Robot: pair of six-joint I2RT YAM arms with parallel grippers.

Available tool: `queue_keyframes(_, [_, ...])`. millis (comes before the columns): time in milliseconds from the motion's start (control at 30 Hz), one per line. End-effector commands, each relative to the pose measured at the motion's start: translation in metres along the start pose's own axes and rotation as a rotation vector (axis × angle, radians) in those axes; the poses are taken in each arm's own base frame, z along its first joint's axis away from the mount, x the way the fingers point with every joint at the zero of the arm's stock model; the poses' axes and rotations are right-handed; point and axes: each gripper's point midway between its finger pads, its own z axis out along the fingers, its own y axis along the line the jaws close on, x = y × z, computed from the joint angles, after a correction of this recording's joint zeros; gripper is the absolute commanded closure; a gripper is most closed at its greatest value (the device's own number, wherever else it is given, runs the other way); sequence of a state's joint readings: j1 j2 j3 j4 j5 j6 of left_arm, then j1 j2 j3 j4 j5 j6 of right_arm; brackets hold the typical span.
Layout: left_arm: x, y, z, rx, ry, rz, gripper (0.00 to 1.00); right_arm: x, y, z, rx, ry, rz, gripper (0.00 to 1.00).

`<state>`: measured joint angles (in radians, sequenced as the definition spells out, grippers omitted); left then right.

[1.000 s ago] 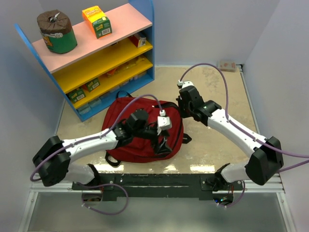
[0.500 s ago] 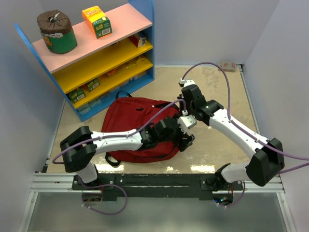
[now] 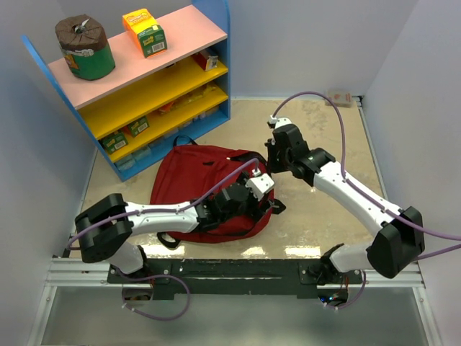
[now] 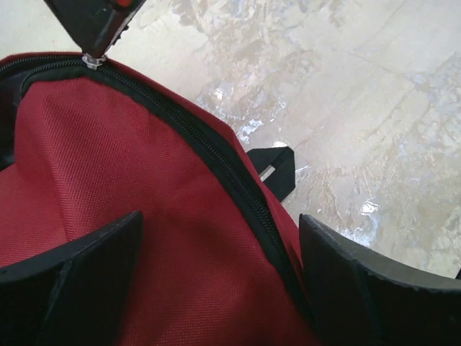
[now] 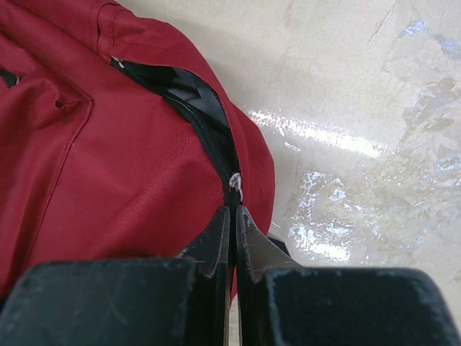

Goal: Pack the student bag
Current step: Zip the student bag at the center of the board.

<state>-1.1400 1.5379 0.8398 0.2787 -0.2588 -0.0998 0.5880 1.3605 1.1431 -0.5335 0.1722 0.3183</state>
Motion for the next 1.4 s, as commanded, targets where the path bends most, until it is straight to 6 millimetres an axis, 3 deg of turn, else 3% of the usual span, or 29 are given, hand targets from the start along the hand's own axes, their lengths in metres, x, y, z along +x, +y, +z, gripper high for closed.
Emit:
queue_keyframes(0, [-0.035, -0.011, -0.005, 0.081, -0.182, 0.040, 0.18, -0.028, 0.015, -0.010, -0.064, -0.063, 0.032, 1.00])
queue_keyframes(33, [-0.037, -0.015, -0.005, 0.098, -0.199, 0.051, 0.23, -0.028, 0.015, -0.009, -0.066, -0.060, 0.032, 1.00])
queue_keyframes(133, [-0.040, -0.030, -0.006, 0.149, -0.243, 0.109, 0.68, -0.024, 0.015, -0.009, -0.064, -0.045, 0.025, 1.00])
queue_keyframes(233, [-0.040, -0.049, -0.009, 0.200, -0.263, 0.217, 0.95, -0.022, 0.010, -0.007, -0.042, -0.036, 0.014, 1.00])
queue_keyframes(267, [-0.038, -0.054, -0.011, 0.223, -0.259, 0.243, 0.99, -0.020, 0.008, -0.004, -0.028, -0.029, 0.006, 1.00])
queue_keyframes(567, [-0.021, -0.131, -0.044, 0.498, -0.280, 0.495, 1.00, -0.049, 0.001, 0.021, 0.053, -0.057, -0.045, 1.00])
queue_keyframes(800, [-0.021, -0.158, -0.053, 0.618, -0.308, 0.564, 1.00, -0.069, 0.023, 0.038, -0.023, -0.079, -0.024, 1.00])
queue_keyframes(900, [-0.024, -0.163, -0.053, 0.634, -0.299, 0.574, 1.00, -0.072, 0.015, 0.052, 0.035, -0.077, -0.034, 1.00])
queue_keyframes(933, [-0.032, -0.163, -0.050, 0.619, -0.305, 0.570, 0.98, -0.068, 0.012, 0.060, 0.060, -0.059, -0.041, 1.00])
queue_keyframes(967, [-0.039, -0.154, -0.044, 0.554, -0.294, 0.560, 0.82, -0.072, 0.005, 0.060, 0.105, -0.067, -0.046, 1.00])
queue_keyframes(1000, [-0.050, -0.152, -0.040, 0.526, -0.284, 0.572, 0.29, -0.072, -0.001, 0.061, 0.133, -0.068, -0.046, 1.00])
queue_keyframes(1033, [-0.057, -0.142, -0.035, 0.470, -0.273, 0.575, 0.05, -0.075, -0.005, 0.060, 0.148, -0.078, -0.040, 1.00])
queue_keyframes(1067, [-0.066, -0.129, -0.028, 0.428, -0.261, 0.557, 0.00, -0.079, -0.015, 0.059, 0.169, -0.090, -0.020, 1.00])
queue_keyframes(1133, [-0.092, -0.118, -0.021, 0.437, -0.223, 0.519, 0.00, -0.085, -0.030, 0.058, 0.199, -0.102, 0.018, 1.00])
queue_keyframes(1167, [-0.103, -0.096, -0.012, 0.413, -0.195, 0.470, 0.00, -0.089, -0.046, 0.058, 0.228, -0.107, 0.045, 1.00])
queue_keyframes(1200, [-0.123, -0.089, -0.011, 0.412, -0.172, 0.451, 0.00, -0.091, -0.056, 0.058, 0.253, -0.110, 0.058, 1.00])
queue_keyframes(1267, [-0.140, -0.073, -0.012, 0.435, -0.137, 0.431, 0.00, -0.097, -0.081, 0.058, 0.316, -0.110, 0.093, 1.00])
queue_keyframes(1300, [-0.160, -0.067, -0.020, 0.439, -0.136, 0.425, 0.00, -0.098, -0.093, 0.057, 0.359, -0.116, 0.100, 0.95])
queue_keyframes(1367, [-0.178, -0.054, -0.029, 0.447, -0.151, 0.412, 0.00, -0.101, -0.104, 0.058, 0.393, -0.111, 0.108, 0.77])
